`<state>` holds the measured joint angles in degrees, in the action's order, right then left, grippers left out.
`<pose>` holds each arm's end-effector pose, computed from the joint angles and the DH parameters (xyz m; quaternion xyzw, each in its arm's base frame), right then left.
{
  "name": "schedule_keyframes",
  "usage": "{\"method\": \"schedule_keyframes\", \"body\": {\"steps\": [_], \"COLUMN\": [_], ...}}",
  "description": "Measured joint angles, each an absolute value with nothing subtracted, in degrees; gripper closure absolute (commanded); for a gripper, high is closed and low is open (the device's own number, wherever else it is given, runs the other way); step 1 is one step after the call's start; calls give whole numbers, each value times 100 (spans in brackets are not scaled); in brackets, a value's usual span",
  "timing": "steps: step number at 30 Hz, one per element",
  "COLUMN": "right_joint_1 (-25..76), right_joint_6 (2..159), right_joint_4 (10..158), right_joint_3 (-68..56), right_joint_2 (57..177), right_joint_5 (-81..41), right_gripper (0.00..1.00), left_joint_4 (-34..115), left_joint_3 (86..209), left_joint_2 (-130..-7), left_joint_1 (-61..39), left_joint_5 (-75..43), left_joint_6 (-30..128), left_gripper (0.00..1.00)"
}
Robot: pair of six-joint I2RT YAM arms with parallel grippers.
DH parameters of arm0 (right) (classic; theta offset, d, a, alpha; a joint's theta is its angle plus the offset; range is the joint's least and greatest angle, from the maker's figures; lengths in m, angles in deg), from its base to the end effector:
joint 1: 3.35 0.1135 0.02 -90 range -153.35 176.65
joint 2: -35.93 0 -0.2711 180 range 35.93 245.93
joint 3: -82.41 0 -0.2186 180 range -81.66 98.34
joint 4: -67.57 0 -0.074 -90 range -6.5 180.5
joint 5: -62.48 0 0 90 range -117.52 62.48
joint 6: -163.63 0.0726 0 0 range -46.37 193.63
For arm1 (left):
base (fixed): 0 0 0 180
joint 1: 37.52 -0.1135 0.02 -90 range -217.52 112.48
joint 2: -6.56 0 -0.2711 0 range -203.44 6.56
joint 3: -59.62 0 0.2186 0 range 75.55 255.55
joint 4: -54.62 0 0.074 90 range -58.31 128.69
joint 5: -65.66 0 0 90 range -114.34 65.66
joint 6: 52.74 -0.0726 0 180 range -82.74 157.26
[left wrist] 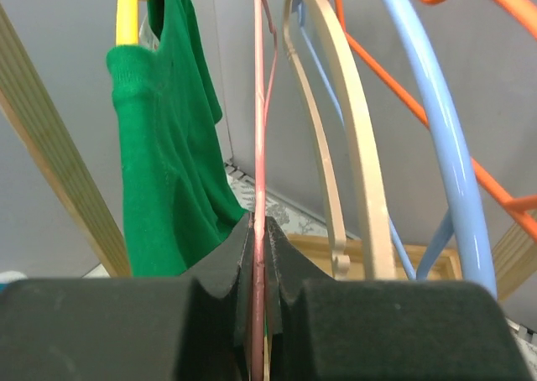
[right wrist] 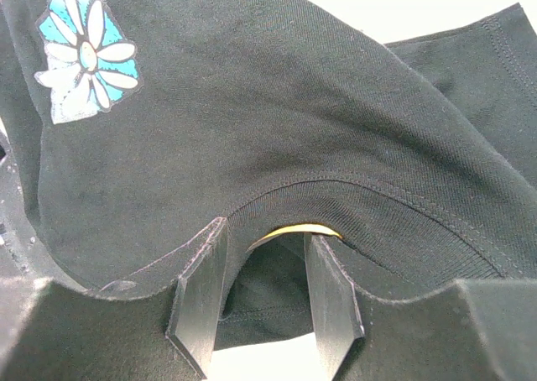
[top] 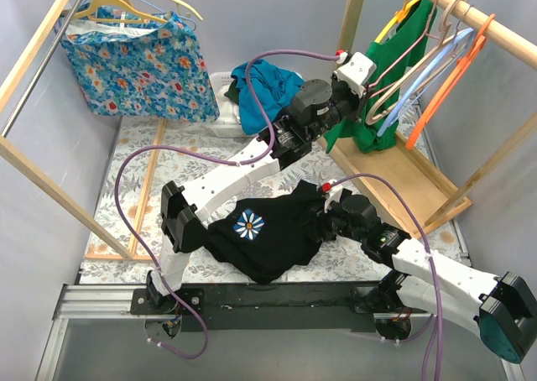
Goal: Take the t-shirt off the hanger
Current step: Place the hanger at the clothesline.
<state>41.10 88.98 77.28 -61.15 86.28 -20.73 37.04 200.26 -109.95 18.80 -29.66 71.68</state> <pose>0.1318 0.1413 0.2112 -0.2412 0.8005 0.3154 0.4490 0.2750 -0.4006 0.4621 0.0923 0.6593 -0.5089 0.5457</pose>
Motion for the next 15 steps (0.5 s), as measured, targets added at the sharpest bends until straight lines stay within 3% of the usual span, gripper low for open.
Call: {"method": "schedule_keyframes", "body": {"steps": [3,4,5,7,10,13,15], "right_joint_1": [4112,4112,4114,4127,4140,4149,4169], "right_joint_6": [8940,8957,8979,9005,9023,9025,9021], "right_joint_4": [7726,7724,7724,7726,7732,7791,7887], "right_joint_3": [-6115,-6115,-6115,-6115,-6113,-6069,-5992], "right_joint_2": [8639,8661,8689,8748,8805,8849,8849], "right_joint_5": [-2073,-2073,-2073,-2073,-2119,-2244,-2368], "right_gripper": [50,49,48,42,29,16,4], "left_joint_4": [3745,3745,3754,3747,3647,3476,3402], "left_joint_3": [19777,19692,19613,19445,19401,19416,19388], "left_joint_2": [-10905,-10881,-10864,-10809,-10776,-10700,-10586], "left_joint_1": [1877,1877,1877,1877,1877,1877,1875], "left_joint_5": [-3036,-3082,-3139,-3213,-3244,-3218,-3191], "left_joint_6": [7227,7240,7251,7266,7292,7349,7386], "left_gripper": [99,89,87,72,39,21,15]}}
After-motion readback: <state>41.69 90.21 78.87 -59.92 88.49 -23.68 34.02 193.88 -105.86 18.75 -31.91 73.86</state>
